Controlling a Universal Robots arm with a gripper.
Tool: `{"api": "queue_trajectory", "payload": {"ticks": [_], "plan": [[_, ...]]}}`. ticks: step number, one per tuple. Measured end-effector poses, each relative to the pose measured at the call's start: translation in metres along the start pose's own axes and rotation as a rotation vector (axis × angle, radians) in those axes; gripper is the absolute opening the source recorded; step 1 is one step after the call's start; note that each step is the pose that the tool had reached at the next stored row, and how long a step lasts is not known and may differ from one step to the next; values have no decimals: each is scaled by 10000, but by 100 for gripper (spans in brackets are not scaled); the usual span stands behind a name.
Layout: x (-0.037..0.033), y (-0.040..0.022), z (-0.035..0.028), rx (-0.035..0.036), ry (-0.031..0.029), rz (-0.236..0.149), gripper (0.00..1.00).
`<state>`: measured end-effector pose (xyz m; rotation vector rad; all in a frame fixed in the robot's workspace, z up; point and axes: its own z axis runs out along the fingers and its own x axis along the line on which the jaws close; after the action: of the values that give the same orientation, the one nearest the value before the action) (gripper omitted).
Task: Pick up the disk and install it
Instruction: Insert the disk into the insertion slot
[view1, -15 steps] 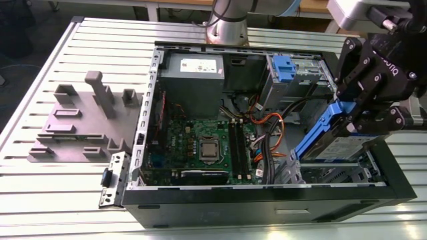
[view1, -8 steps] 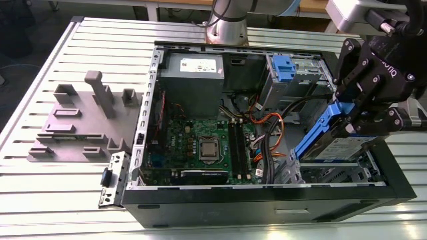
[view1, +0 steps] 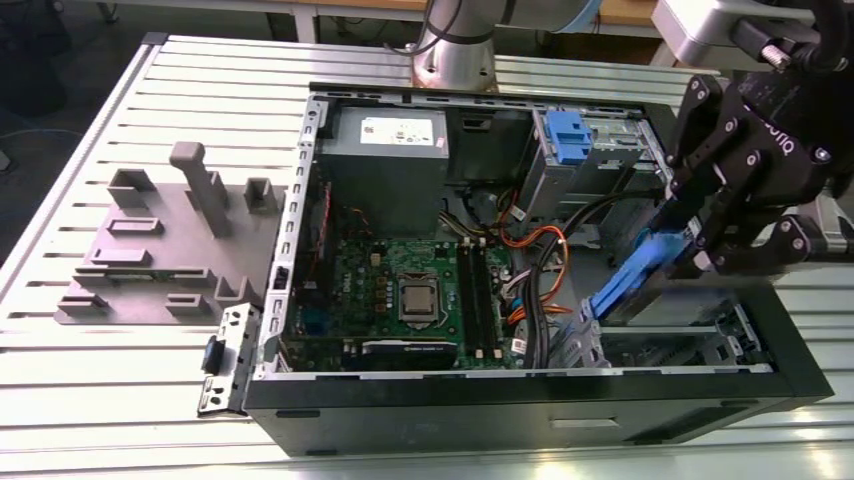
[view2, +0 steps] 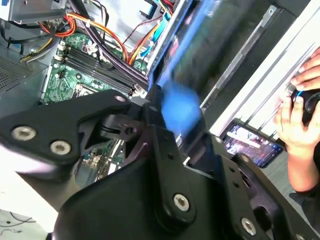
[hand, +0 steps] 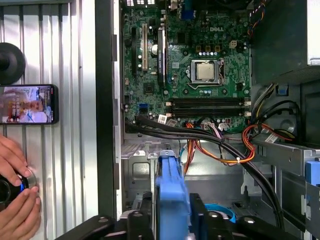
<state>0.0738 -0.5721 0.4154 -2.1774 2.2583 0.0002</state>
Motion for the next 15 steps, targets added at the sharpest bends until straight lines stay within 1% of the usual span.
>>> {"api": "queue_trajectory", "payload": {"ticks": [1, 2, 3, 9, 11, 12, 14, 15], "plan": [[0, 0, 0, 0, 0, 0, 44], [0, 0, 1, -1, -1, 0, 44], [0, 0, 7, 0, -3, 1, 50], [2, 1, 112, 2, -2, 0, 49], [3, 1, 148, 2, -1, 0, 36], [4, 1, 167, 2, -2, 1, 36], [5, 1, 203, 2, -1, 1, 24], [6, 1, 221, 2, -2, 1, 24]]}}
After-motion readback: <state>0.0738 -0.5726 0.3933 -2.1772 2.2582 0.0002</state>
